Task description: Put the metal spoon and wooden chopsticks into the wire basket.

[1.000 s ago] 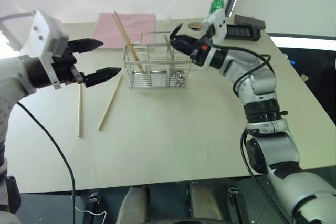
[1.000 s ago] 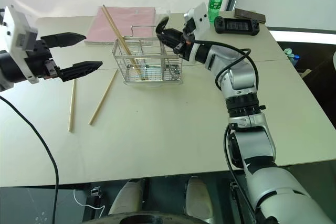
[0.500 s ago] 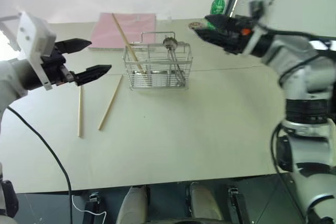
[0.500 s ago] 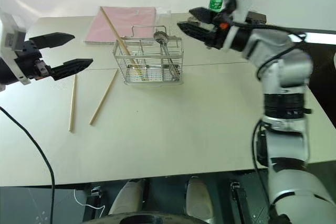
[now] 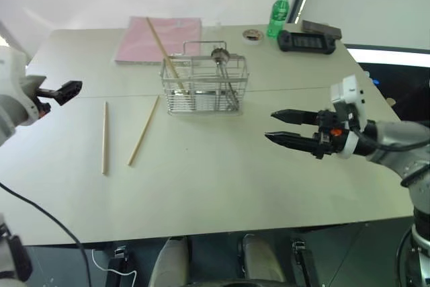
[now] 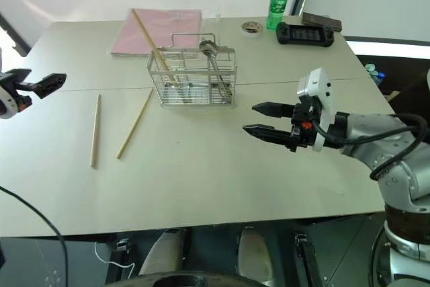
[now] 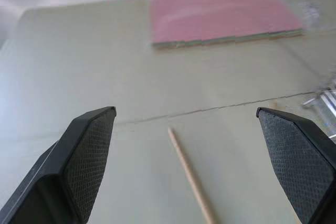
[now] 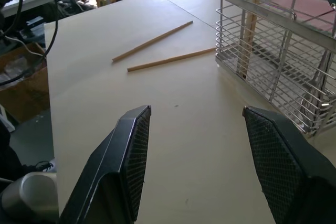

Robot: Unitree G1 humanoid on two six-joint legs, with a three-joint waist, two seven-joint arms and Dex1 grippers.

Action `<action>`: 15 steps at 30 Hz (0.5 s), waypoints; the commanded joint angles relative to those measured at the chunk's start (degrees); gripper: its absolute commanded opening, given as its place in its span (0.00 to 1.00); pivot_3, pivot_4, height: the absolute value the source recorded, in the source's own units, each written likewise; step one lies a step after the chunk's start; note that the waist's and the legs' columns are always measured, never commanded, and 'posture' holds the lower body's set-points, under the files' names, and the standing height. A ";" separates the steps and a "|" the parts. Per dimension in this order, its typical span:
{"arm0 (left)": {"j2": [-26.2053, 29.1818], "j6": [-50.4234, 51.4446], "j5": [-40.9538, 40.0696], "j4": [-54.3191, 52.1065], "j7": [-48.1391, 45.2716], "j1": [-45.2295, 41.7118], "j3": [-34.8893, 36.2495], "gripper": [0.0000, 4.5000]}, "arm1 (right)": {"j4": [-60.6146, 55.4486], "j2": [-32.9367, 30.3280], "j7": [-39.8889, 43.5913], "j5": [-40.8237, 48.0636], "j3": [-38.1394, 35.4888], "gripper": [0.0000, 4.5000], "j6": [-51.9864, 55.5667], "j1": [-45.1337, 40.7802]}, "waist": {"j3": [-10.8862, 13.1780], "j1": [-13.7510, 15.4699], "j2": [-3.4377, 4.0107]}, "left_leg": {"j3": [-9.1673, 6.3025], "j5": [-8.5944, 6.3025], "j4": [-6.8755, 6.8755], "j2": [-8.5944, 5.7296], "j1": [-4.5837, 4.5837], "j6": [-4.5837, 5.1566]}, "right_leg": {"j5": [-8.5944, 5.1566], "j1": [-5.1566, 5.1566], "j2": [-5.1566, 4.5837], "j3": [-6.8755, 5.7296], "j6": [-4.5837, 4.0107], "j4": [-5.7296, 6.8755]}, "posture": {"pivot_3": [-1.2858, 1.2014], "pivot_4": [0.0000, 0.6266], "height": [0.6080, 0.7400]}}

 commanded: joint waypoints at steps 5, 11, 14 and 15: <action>-3.58 13.65 6.21 20.33 7.24 -20.03 -7.78 1.00 | -3.04 1.97 -4.46 2.26 -0.22 0.64 -0.77 1.19 | 0.05 0.47 -0.56 | -0.06 0.02 0.02 -0.02 -0.05 -0.03 | 0.04 -0.01 0.02 -0.07 0.10 0.03 | 0.52 0.24 0.86; -5.39 8.70 13.04 41.75 4.84 -33.33 -15.68 1.00 | -3.70 4.07 -8.12 4.23 -0.80 0.64 -0.64 1.84 | 0.06 -0.17 -0.63 | -0.04 0.02 -0.06 -0.01 -0.04 -0.04 | 0.05 -0.05 0.02 -0.08 0.12 -0.01 | 0.52 0.24 0.86; -6.50 5.51 15.64 50.54 4.62 -37.26 -16.83 1.00 | -5.17 3.81 -8.66 3.82 -0.52 0.64 -1.33 3.86 | 0.07 -0.12 -0.65 | -0.05 0.02 -0.12 -0.01 -0.04 -0.04 | 0.04 -0.13 0.02 -0.09 0.13 0.13 | 0.52 0.24 0.86; -6.79 4.43 16.39 52.91 4.51 -38.24 -17.04 1.00 | -5.52 3.72 -8.89 4.03 -0.69 0.64 -1.38 4.44 | 0.08 -0.12 -0.65 | -0.05 0.02 -0.12 -0.01 -0.05 -0.04 | 0.03 -0.17 0.02 -0.09 0.14 0.15 | 0.52 0.24 0.86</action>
